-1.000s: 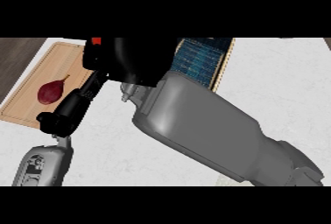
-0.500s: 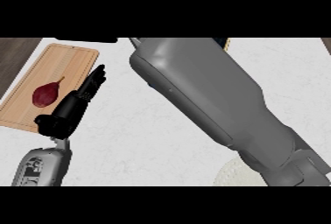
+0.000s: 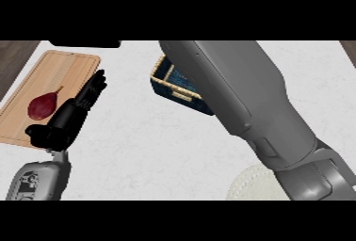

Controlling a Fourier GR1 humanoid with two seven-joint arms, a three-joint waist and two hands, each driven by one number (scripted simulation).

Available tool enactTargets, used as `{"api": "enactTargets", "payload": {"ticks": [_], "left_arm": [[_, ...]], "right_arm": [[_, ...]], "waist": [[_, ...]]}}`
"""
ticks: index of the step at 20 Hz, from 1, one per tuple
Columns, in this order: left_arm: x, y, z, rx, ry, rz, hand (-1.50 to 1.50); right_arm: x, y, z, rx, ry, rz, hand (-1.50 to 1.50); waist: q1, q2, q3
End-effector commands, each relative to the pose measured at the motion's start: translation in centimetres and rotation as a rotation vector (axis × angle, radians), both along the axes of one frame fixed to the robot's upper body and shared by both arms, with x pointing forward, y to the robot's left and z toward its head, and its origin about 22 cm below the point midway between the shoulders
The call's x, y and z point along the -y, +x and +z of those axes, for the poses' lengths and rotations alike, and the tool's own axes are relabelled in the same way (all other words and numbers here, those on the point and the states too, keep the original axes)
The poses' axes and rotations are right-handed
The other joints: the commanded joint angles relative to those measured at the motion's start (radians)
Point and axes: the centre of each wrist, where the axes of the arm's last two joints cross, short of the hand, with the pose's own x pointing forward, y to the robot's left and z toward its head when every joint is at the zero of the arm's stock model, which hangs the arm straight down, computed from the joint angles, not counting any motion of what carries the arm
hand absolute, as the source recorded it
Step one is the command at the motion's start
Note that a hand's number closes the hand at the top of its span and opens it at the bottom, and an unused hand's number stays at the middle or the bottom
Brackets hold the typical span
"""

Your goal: Pick the tomato from the placemat and place it in the basket

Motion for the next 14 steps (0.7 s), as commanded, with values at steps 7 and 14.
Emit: {"api": "enactTargets", "payload": {"ticks": [7,14], "left_arm": [[0.0,0.2,-0.3,-0.009,0.003,0.026,0.00],[-0.5,-0.3,1.6,0.004,-0.010,0.009,0.00]], "right_arm": [[2.5,3.0,-6.5,0.007,0.072,-0.099,1.50],[5.5,4.4,-8.9,0.104,0.028,-0.171,1.50]], "waist": [[-0.015,0.000,0.001],[-0.014,-0.001,0.002]]}}
